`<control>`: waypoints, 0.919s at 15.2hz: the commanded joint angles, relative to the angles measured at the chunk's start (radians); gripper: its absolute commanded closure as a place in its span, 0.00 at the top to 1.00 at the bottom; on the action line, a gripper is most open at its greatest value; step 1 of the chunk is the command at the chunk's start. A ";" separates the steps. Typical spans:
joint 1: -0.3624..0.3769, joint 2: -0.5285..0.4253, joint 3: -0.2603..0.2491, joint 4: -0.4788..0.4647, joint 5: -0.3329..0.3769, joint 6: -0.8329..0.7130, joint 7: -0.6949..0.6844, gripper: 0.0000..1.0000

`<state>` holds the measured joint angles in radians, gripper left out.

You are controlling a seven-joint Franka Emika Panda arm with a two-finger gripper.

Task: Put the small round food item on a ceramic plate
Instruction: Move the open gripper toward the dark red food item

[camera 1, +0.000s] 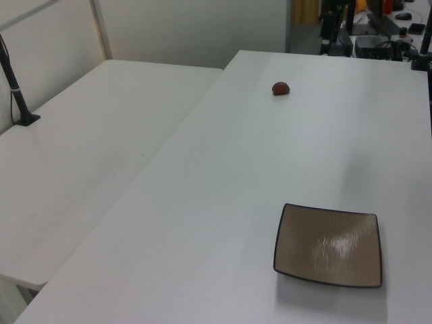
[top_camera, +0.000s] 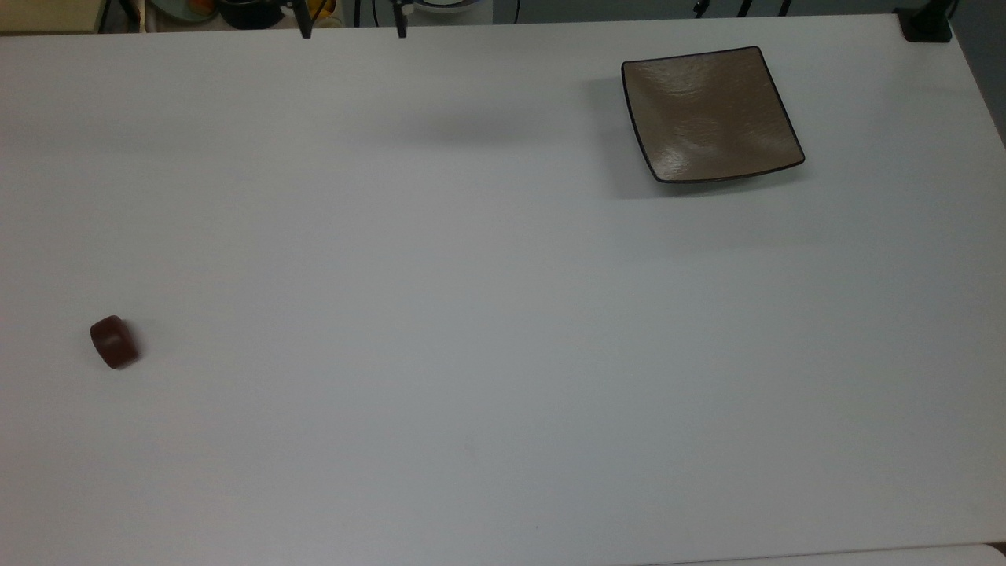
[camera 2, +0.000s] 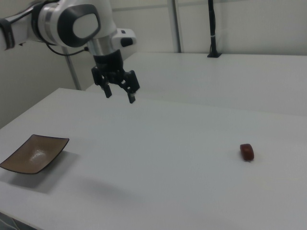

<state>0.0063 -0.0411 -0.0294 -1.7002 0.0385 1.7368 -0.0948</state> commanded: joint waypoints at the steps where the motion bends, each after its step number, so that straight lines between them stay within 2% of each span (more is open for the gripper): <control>1: -0.063 0.062 0.002 0.054 0.006 0.021 -0.095 1.00; 5: -0.124 0.119 0.002 0.090 0.001 0.122 -0.132 1.00; 9: -0.199 0.230 0.002 0.152 0.001 0.223 -0.158 1.00; 14: -0.256 0.317 0.002 0.175 0.003 0.421 -0.226 1.00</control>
<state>-0.2250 0.2182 -0.0317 -1.5616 0.0382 2.0682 -0.2695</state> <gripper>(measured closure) 0.000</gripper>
